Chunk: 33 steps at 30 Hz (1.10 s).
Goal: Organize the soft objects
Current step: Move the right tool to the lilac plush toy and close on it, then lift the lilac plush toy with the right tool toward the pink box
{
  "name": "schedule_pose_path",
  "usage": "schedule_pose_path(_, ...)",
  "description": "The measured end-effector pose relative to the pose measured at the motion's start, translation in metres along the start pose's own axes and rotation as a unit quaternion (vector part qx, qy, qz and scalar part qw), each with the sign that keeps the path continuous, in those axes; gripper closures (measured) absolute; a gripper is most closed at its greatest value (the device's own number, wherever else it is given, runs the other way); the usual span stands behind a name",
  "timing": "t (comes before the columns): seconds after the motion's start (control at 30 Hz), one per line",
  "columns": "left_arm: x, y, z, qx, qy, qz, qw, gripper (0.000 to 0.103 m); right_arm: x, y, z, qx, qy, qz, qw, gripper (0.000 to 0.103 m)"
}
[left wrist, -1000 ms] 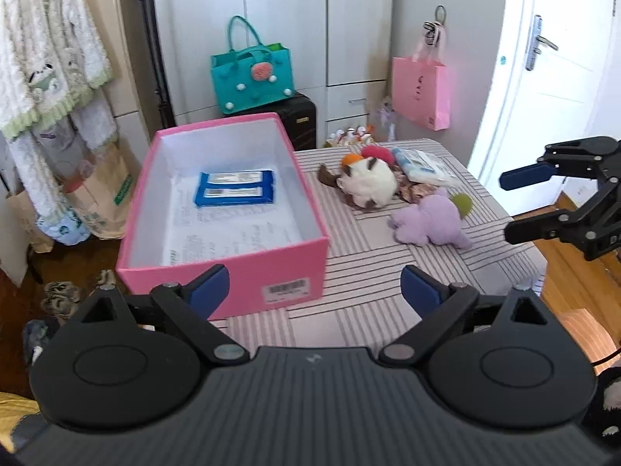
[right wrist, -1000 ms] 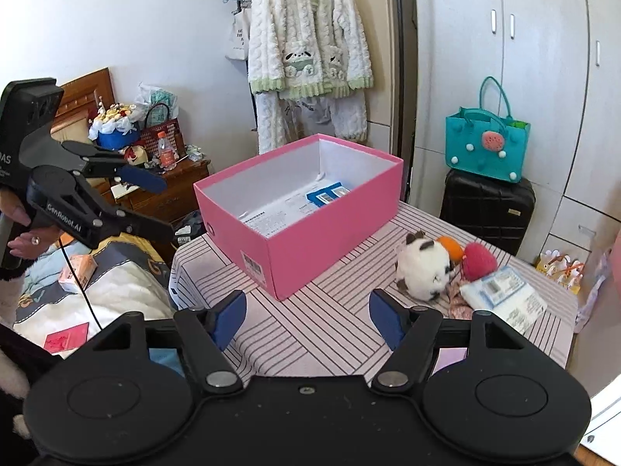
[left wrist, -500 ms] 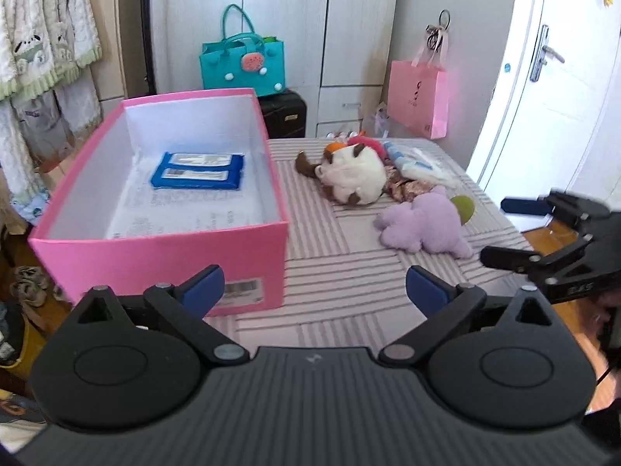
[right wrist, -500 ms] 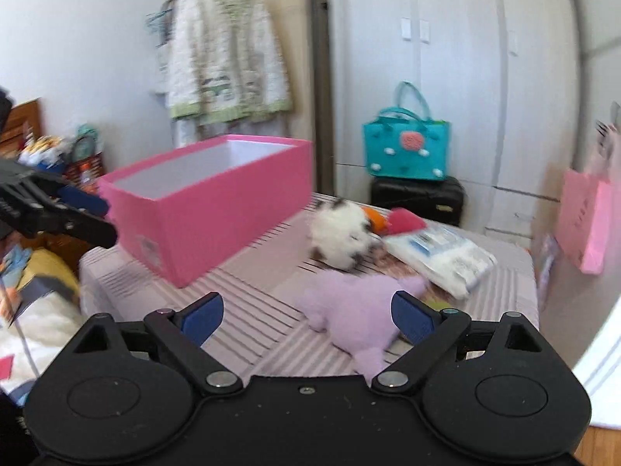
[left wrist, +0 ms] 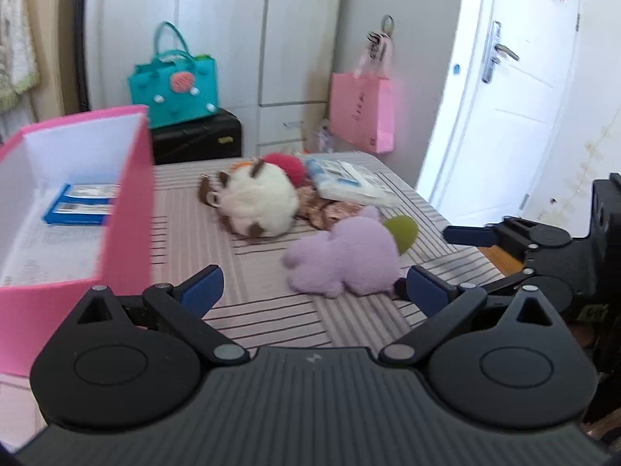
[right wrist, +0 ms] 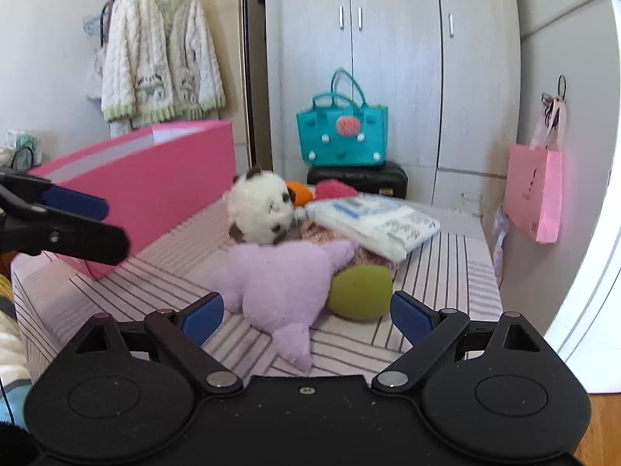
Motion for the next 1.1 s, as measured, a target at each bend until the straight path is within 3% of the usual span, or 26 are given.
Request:
schedule_pose_path(0.13, -0.005, -0.025, 0.005, 0.016, 0.001, -0.019, 0.9997, 0.001, -0.001, -0.011, 0.0, 0.031, 0.016, 0.005, 0.999, 0.025)
schedule_pose_path(0.3, -0.001, -0.055, 0.01, 0.019, 0.013, -0.008, 0.9997, 0.001, 0.007, -0.021, -0.001, 0.049, 0.037, 0.013, 0.998, 0.029)
schedule_pose_path(0.53, 0.007, -0.083, 0.008, 0.046, 0.063, -0.068, 0.9946, 0.005, 0.017, -0.035, -0.001, 0.052, 0.044, 0.008, 0.998, 0.03)
schedule_pose_path(0.6, 0.01, -0.087, 0.008, 0.044, 0.074, -0.068, 0.9939, 0.009, 0.017, -0.035, -0.001, 0.046, 0.044, 0.005, 0.998, 0.03)
schedule_pose_path(0.7, 0.014, -0.092, 0.01, 0.037, 0.075, -0.069, 0.9941, 0.019, 0.018, -0.037, 0.0, 0.047, 0.037, 0.011, 0.998, 0.042)
schedule_pose_path(0.77, 0.018, -0.098, 0.011, 0.035, 0.088, -0.067, 0.9932, 0.023, 0.017, -0.038, 0.002, 0.049, 0.031, 0.014, 0.998, 0.043)
schedule_pose_path(1.0, 0.025, -0.109, 0.002, 0.052, 0.148, -0.123, 0.9799, 0.05, 0.016, -0.036, 0.001, 0.042, 0.024, 0.009, 0.999, 0.051)
schedule_pose_path(1.1, 0.022, -0.104, 0.0, 0.042, 0.148, -0.107, 0.9824, 0.057, 0.017, -0.036, 0.001, 0.045, 0.014, 0.008, 0.999, 0.053)
Point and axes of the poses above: each gripper's, at about its wrist camera, not at the fingertips, and y roughly against the way its jaws point, x to its left, z to its top, the point moved 3 cm from there along -y, roughly the way its jaws point, and after that the axes turned 6 degrees about x, right-handed, at the moved point
